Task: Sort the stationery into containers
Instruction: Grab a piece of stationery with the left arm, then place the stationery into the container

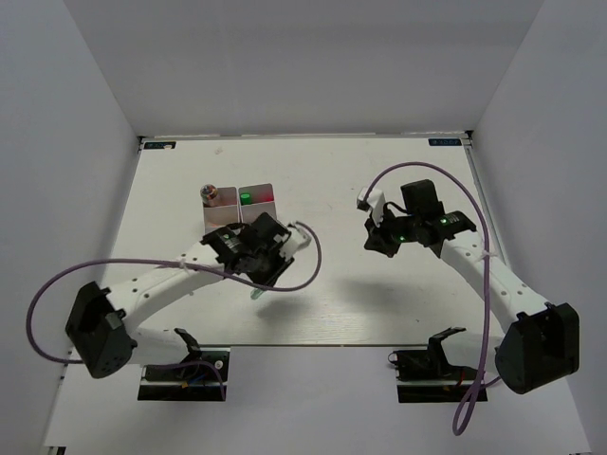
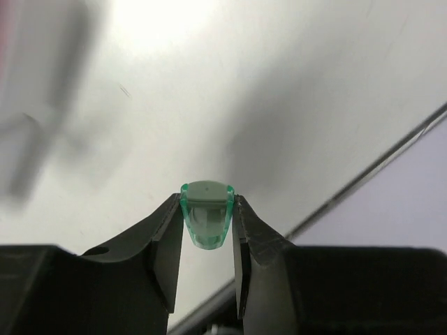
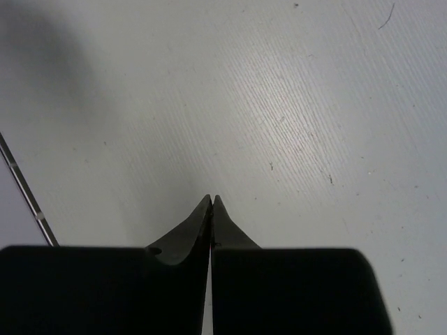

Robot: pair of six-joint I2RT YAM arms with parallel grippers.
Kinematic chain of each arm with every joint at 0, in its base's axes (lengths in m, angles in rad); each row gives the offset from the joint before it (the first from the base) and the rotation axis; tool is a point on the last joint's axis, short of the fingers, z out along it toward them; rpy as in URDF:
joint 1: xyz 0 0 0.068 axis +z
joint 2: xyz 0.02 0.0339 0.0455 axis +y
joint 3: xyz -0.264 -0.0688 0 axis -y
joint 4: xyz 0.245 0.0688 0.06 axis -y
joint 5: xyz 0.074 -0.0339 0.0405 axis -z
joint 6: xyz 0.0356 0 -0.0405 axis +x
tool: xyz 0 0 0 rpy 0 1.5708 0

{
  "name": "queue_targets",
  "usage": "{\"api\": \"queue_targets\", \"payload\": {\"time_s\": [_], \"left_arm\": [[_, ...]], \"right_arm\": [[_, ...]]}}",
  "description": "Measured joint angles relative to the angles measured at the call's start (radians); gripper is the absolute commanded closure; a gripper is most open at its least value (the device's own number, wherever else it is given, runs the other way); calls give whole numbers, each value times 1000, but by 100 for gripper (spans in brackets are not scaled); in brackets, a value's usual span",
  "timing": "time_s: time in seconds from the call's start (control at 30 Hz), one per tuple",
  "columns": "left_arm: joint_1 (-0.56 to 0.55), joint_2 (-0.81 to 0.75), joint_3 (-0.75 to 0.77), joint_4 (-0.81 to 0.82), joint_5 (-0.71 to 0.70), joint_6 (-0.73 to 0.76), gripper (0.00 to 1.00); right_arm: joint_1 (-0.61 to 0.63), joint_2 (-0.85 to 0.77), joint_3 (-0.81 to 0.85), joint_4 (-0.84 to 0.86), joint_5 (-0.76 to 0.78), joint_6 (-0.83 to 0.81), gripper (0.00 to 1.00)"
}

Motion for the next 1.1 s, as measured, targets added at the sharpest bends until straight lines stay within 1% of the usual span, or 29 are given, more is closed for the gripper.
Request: {"api": "queue_targets", "payload": {"time_s": [0.13,0.23,0.37,0.53,0.57,0.87,1.1], "left_arm": [[67,-100,46,129,8,-45,100],[99,-119,47,228,-8,-72,100],[124,-99,47,381,-61,-96,100],[132,-33,47,553,-189,-99,100],[132,-18,47,582,-217,-95,100],[159,62,37,743,-375,-50,100],[190,63,-28,796,-404,-62,100]], "right_arm": [[0,23,0,-11,-21,8,100],[0,26,0,-10,-31,11,100],[0,26,0,-9,-45,14,100],[0,32,0,-9,-59,23,100],[0,33,0,-9,-60,25,99],[-2,34,0,-8,-60,30,97],[-6,34,0,-8,-59,30,96]]}}
